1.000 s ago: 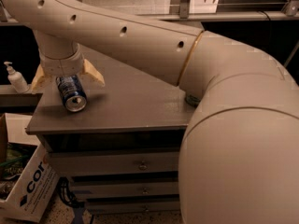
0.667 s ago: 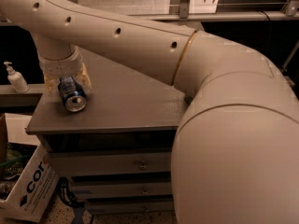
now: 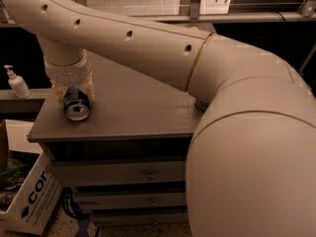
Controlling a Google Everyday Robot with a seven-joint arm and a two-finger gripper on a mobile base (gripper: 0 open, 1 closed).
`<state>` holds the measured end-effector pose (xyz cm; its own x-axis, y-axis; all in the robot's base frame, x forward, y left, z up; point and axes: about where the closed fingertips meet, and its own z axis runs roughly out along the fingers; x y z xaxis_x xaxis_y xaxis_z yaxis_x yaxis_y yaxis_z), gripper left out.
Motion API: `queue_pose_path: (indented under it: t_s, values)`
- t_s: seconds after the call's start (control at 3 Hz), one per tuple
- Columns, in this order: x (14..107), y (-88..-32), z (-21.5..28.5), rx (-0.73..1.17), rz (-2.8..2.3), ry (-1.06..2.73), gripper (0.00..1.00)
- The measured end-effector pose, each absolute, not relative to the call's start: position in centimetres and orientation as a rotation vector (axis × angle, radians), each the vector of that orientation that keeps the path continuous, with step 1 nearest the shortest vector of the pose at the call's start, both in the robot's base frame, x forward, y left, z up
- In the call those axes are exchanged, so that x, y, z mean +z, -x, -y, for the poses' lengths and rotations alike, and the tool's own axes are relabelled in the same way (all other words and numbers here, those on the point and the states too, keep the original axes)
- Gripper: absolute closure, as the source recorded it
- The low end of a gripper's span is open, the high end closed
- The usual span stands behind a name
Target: Place pepsi can upright
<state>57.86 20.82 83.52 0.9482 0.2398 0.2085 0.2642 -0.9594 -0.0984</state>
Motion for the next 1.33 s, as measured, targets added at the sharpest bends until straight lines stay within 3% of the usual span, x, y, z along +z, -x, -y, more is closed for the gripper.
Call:
queue_pose_path:
  t_s: [0.33,1.33]
  values:
    - [84.6,-57.9,-19.6,-0.225,0.203,2.931,1.0]
    - [88.1,-59.7,-18.6,0.125,-0.497,2.538,1.0]
